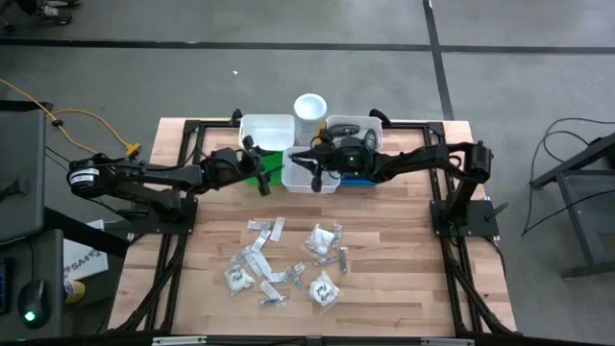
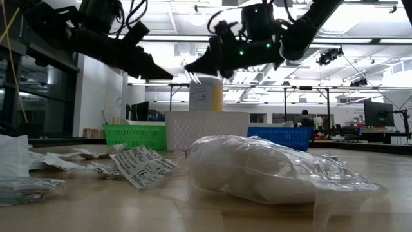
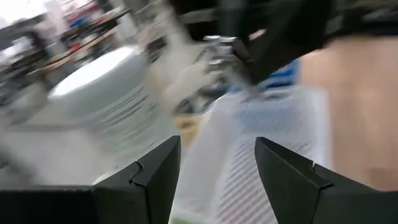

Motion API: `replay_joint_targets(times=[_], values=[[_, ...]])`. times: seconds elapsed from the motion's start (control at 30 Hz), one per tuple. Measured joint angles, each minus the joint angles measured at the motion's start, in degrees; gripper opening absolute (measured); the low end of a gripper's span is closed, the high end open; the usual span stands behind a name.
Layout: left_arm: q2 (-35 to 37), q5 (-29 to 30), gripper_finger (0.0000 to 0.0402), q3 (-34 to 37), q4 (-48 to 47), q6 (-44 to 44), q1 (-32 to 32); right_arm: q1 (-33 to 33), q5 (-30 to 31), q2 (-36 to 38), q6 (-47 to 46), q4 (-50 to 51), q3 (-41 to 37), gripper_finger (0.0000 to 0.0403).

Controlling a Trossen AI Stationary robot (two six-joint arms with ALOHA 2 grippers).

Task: Pick & Place Travel size toiletries
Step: Put the silver nail cutter into the top left white bin

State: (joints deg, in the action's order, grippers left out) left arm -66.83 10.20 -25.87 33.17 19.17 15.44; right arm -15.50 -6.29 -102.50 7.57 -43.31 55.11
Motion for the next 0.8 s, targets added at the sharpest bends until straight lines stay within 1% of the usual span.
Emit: replay_joint_targets(times=[0.1,0.13,0.2,0.27,0.5,0.63,0.8], values=[[0.00,-7.22,0.0205,0.00,1.24,-0.12,-0.04,0.32,-1.90,0.00,1.09,-3.23,0.00,0.0049],[0.00,-8.31,0.0205,0.00,1.98,-0.14,-0.07,0.29,-3.48,0.00,1.04,-4.05,0.00,0.0049],[0.00,-8.62,0.0205,0.00,3.72,-0.38,-0.06,0.23,-6.77,0.00,0.47,-5.85,0.00,0.0049],[0.00,-9.94,0.0205,0.00,5.16,-1.15,-0.02,0.47,-8.70,0.00,0.44,-7.18,0.00,0.0049],[0.00,-16.44,0.0205,0.00,10.05,-4.50,-0.07,2.39,-10.57,0.00,4.54,-10.53,0.01,0.0049],[0.00,-20.75,0.0205,0.00,10.85,-6.21,-0.07,3.12,-9.17,0.00,6.32,-12.42,0.00,0.0049],[0.00,-22.71,0.0205,0.00,12.13,-8.49,-0.07,3.19,-9.16,-0.02,7.28,-13.53,0.02,0.0049]])
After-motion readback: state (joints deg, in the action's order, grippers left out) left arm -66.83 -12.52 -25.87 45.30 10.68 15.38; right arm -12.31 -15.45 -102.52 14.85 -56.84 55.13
